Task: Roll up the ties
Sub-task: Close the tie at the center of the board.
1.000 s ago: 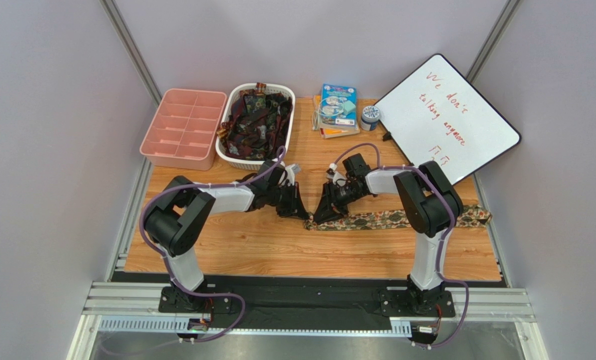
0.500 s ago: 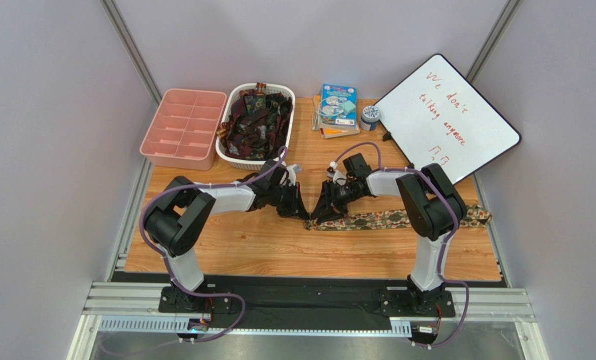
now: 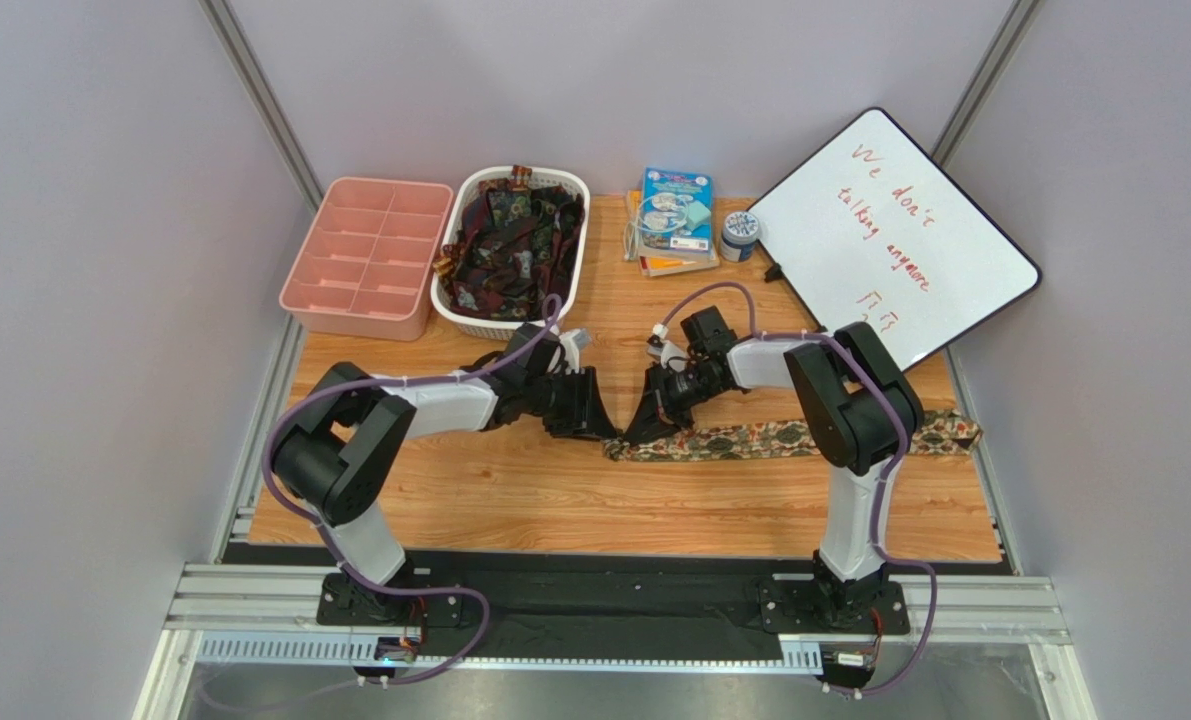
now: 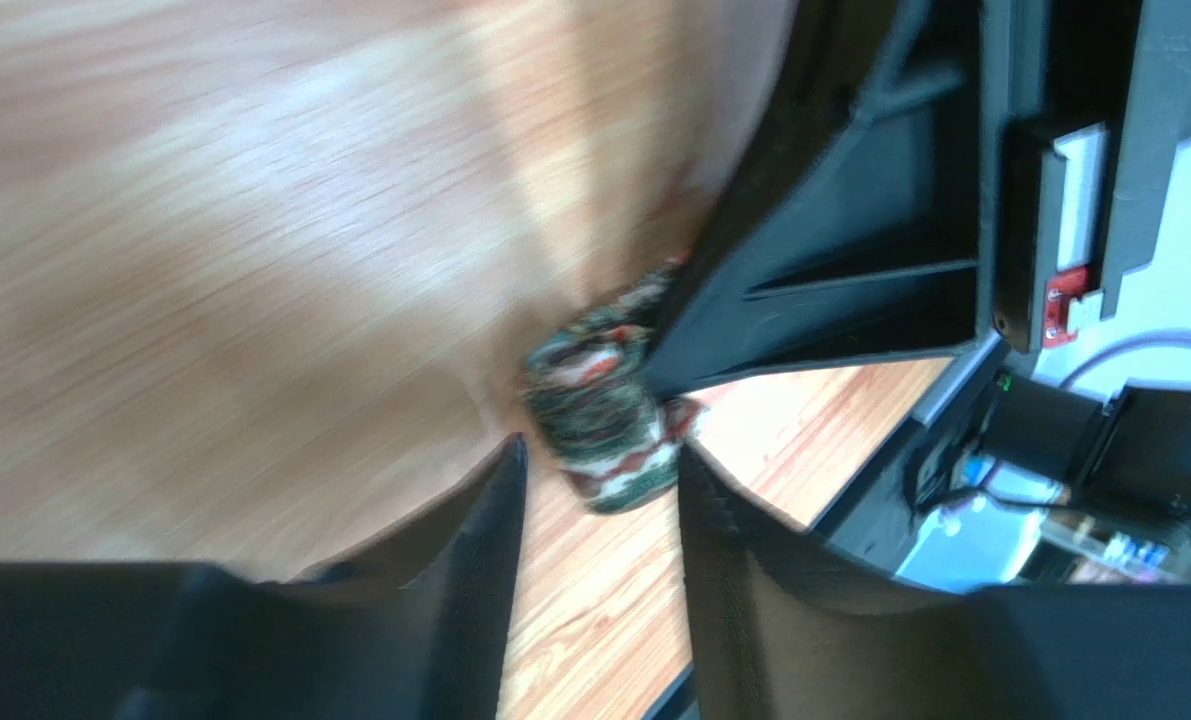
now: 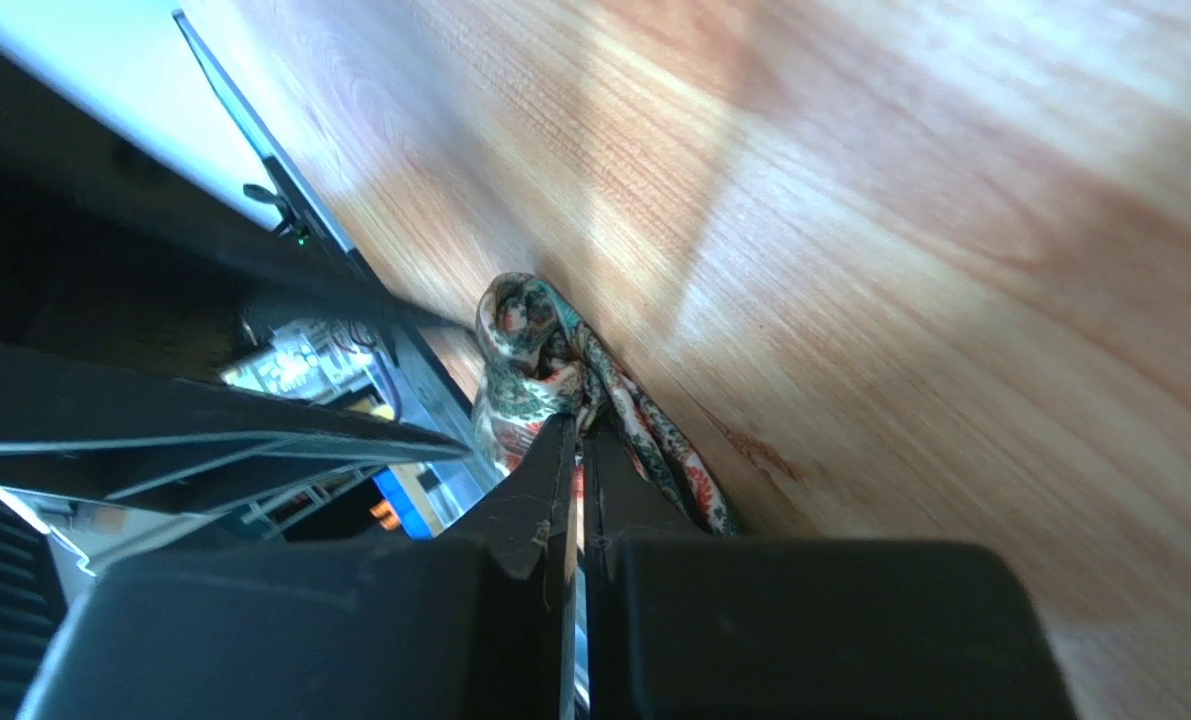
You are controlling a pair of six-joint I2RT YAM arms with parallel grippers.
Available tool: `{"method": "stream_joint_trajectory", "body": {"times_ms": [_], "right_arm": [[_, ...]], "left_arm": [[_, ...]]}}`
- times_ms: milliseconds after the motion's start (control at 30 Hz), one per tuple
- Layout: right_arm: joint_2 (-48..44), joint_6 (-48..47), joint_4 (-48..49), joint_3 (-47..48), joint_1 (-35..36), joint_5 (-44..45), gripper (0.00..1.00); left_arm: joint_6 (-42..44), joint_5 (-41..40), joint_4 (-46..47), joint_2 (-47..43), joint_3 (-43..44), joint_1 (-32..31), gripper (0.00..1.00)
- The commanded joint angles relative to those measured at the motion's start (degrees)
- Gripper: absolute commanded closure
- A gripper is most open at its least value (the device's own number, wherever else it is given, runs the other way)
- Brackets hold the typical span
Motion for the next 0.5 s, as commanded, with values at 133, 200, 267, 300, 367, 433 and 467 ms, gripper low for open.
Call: {"method": "stream_joint_trajectory", "body": {"times_ms": [133,200,267,300,367,433,467], "right_arm": [[2.83,-8.82,-1.94,0.23,-0.1,3.52,1.0],[3.0,-9.53,-1.77,0.14,-0.19,3.61,1.0],[3.0,-9.79,-1.51,0.06,-0.1,3.61,1.0],[2.83,-10.32,-1.16,-0.03,-0.1,3.7,1.0],[2.91,-10.93,-0.71,-0.38,-0.1,3.61,1.0],[3.35,-11.46,-0.54,-0.47,-0.19,2.82,1.0],[3.44,-11.72,-0.54,-0.64,-0.19,2.47,1.0]], "left_arm": [[7.68,2.11,5.52,-9.78,-6.24,3.03,0.34],[12.08,3.17,5.43,-13.11,-7.29,3.03,0.34],[18.13,3.09,6.04,-15.15,-9.04,2.86,0.34],[19.12,3.09,6.91,-16.64,-10.01,2.86,0.34],[21.84,3.61,10.42,-17.44,-12.47,2.33,0.34],[24.22,3.09,16.11,-18.14,-14.32,1.02,0.34],[26.49,2.04,18.15,-18.32,-16.24,-0.82,0.34]]}}
